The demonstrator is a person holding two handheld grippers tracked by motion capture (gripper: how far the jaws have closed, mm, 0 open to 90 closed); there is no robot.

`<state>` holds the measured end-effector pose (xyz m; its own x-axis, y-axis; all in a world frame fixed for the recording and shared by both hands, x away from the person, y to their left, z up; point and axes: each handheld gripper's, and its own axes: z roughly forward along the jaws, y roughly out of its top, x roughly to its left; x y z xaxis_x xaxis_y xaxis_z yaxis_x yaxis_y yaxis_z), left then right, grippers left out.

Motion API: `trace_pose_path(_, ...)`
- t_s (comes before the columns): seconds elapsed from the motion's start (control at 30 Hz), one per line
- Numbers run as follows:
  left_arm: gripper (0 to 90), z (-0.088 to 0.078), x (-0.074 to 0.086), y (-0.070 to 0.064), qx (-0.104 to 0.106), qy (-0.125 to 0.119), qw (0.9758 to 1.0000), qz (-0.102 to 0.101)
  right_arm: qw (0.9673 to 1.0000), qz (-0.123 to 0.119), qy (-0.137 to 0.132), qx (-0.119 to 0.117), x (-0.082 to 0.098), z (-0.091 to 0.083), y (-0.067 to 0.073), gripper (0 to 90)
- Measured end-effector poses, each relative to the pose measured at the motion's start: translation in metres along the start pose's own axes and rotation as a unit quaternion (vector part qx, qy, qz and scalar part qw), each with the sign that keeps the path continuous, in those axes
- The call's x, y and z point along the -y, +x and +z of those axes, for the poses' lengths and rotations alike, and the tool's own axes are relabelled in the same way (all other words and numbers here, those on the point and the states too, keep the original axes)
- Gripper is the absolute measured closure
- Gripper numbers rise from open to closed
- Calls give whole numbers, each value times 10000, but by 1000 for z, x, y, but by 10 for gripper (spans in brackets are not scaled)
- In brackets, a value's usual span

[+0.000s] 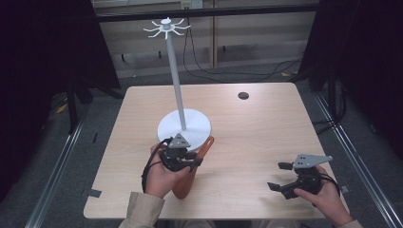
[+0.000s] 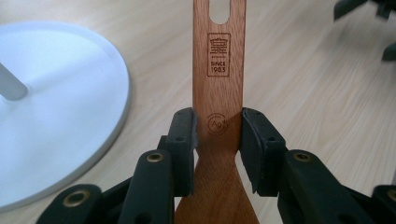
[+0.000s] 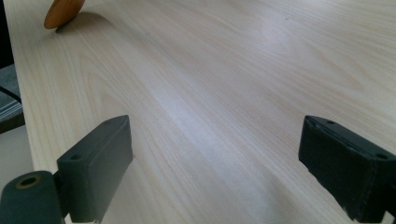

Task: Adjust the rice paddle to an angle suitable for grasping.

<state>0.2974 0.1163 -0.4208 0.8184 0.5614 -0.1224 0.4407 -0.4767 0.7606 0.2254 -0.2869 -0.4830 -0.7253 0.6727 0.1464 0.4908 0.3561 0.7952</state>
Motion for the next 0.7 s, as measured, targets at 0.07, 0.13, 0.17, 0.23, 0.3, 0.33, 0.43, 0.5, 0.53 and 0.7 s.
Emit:
trace_pose_path(0.07, 667, -3, 4, 1, 23, -344, 9994, 17, 10000, 2, -7, -4, 0, 0, 0, 91)
trace_pose_path(0.13, 667, -6, 10, 3, 105, -700, 9975, -25, 10000, 18, -24, 6, 0, -1, 0, 91)
trace_pose_path(0.17, 667, -8, 12, 4, 104, -851, 9963, -60, 10000, 36, -41, 13, 0, -1, 0, 91)
trace_pose_path(0.23, 667, -10, 15, 4, 151, -1047, 9943, -111, 10000, 30, -55, 5, 0, -2, 0, 91)
trace_pose_path(0.3, 667, -12, 14, 3, 87, -1168, 9930, -122, 10000, 53, -59, 9, 0, -2, -1, 91)
trace_pose_path(0.33, 667, -14, 14, 4, 75, -1279, 9917, -88, 10000, 53, -63, 9, 0, -2, -1, 91)
trace_pose_path(0.43, 667, -17, 13, 4, 98, -1573, 9873, -205, 9999, 29, -122, 23, -1, -2, -1, 91)
trace_pose_path(0.5, 667, -20, 12, 4, -22, -1666, 9859, -173, 9999, 30, -125, 22, -1, -2, -1, 91)
trace_pose_path(0.53, 667, -22, 10, 4, -78, -1705, 9851, -221, 9999, 29, -138, 23, -1, -2, -1, 91)
trace_pose_path(0.7, 667, -30, 3, 5, -220, -2040, 9782, -328, 9999, 41, -129, 42, 0, -1, 0, 90)
